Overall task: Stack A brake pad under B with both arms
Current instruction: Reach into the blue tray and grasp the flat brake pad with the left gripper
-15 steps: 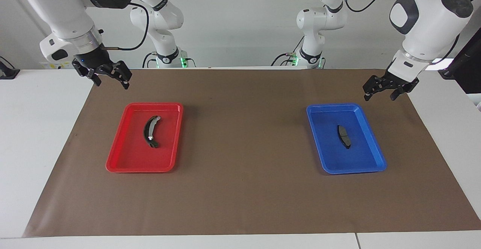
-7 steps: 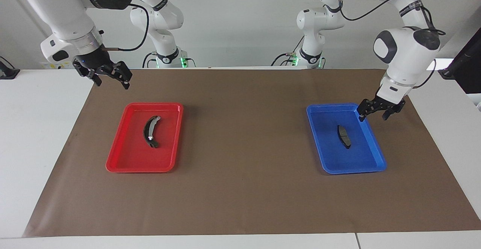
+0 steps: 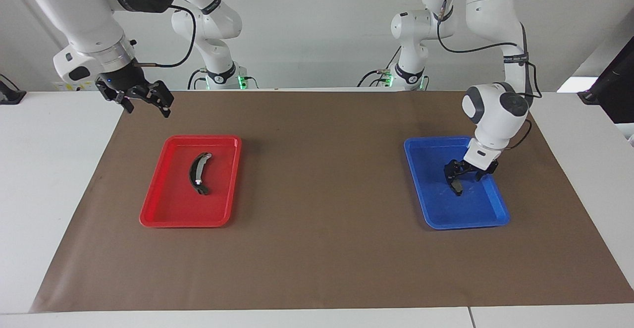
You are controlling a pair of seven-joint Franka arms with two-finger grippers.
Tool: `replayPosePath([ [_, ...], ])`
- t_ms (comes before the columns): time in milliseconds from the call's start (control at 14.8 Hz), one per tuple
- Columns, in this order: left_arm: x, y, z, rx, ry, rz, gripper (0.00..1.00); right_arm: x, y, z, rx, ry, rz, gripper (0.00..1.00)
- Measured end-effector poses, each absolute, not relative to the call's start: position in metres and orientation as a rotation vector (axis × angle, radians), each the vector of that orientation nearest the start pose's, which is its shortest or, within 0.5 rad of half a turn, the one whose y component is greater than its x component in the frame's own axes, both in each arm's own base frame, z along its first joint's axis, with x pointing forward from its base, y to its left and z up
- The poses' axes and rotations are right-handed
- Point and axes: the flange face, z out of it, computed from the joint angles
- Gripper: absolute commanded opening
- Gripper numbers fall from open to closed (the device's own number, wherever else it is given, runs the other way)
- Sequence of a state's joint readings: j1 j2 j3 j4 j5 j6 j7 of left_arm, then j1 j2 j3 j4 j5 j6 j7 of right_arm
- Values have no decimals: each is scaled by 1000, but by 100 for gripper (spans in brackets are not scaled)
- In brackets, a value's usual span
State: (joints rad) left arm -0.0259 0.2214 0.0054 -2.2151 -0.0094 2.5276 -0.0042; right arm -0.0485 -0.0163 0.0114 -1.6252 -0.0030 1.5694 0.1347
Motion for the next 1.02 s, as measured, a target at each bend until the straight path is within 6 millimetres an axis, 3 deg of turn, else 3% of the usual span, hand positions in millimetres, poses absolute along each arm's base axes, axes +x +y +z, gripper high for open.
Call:
replayPosePath([
  [136,560,-22,287,-3147,-15,-151,99,547,-21,608,-3134,270,61,99],
  [271,559,-24,287,-3148,-26,-143,90,547,-21,608,-3134,271,61,99],
  [339,558,-24,289,-3150,-30,-130,80,547,-21,608,-3134,272,62,99],
  [542,552,-24,296,-3152,-36,-60,26,547,-23,606,-3134,277,67,99],
  [678,548,-24,299,-3153,-38,-8,5,547,-25,606,-3133,283,69,99],
  [1017,545,-28,315,-3152,-27,51,1,547,-26,606,-3133,285,70,99],
])
